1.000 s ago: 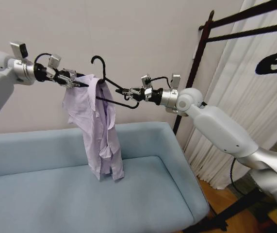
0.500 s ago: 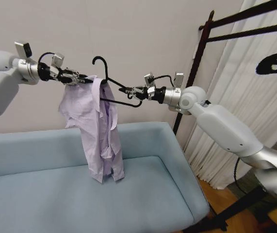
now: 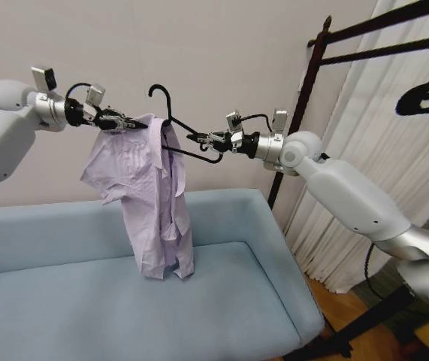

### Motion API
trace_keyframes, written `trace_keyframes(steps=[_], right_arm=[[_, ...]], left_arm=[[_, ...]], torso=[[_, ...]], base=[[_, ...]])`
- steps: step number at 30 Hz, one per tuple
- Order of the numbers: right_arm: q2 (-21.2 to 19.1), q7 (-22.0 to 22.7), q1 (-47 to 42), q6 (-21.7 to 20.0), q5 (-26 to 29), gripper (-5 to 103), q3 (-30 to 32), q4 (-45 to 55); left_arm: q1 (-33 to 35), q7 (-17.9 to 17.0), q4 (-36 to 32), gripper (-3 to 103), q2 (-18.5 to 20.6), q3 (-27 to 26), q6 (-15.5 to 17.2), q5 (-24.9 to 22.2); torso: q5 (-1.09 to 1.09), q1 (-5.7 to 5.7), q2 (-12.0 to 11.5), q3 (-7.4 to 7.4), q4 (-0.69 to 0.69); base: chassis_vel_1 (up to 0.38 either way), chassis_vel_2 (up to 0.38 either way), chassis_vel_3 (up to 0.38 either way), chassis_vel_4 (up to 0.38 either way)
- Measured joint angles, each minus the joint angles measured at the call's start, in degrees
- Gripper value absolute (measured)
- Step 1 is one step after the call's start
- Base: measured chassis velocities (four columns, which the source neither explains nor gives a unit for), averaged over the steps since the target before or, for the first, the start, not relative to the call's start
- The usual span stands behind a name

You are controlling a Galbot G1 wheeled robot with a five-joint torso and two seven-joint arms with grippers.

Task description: Pick up the clothes from the sofa and hang them on the clothes hanger.

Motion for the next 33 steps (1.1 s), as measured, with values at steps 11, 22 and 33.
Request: trace_keyframes(steps=[11,22,33], right_arm=[[-0.9,0.0,1.3,-0.1,0.3,2,-1.8,0.3],[-2.2,0.2,1.7,-0.1,1.1,2,-2.4,1.1],[-3.0,1.1,2.2,-0.2,2.0,2,-2.4,2.3]], left_arm=[[-1.5,0.0,0.1,55,0.4,3.5,-1.3,0.3],[-1.8,0.1,-0.5,20,1.1,4.3,-1.7,1.3],[-1.5,0.0,-0.5,2,0.3,3.4,-1.3,1.2]], torso=[[0.0,0.0,0.0,0.0,0.0],[0.0,0.0,0.0,0.0,0.0],[0.0,0.0,0.0,0.0,0.0]], base=[[0.0,0.0,0.0,0.0],[0.0,0.0,0.0,0.0],[0.0,0.0,0.0,0.0]])
